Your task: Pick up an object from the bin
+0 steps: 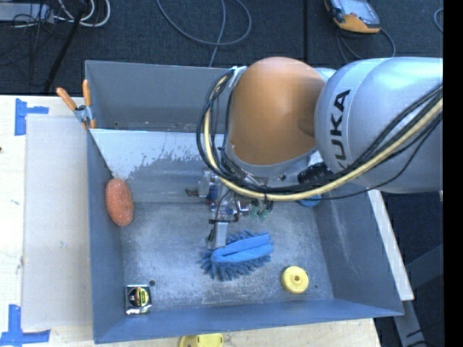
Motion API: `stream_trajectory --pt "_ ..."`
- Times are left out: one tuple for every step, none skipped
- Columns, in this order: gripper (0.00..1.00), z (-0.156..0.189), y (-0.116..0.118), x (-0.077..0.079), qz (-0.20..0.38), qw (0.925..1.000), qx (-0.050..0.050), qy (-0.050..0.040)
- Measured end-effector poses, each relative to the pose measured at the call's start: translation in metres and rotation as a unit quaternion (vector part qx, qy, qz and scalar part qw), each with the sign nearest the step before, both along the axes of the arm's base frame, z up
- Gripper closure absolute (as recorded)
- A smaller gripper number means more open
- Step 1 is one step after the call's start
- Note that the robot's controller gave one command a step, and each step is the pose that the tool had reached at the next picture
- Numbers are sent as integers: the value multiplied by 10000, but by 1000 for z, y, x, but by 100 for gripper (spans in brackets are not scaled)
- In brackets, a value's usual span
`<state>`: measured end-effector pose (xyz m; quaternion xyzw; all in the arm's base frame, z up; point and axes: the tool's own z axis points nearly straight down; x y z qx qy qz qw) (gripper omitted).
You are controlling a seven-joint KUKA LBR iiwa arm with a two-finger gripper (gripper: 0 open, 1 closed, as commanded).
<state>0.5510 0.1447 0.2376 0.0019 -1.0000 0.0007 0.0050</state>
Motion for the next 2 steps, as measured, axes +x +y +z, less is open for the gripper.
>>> stream_trajectory --pt "0 5 -1 1 -17 10000 7 -41" --pt "0 -16 -1 -19 277 9996 8 -53"
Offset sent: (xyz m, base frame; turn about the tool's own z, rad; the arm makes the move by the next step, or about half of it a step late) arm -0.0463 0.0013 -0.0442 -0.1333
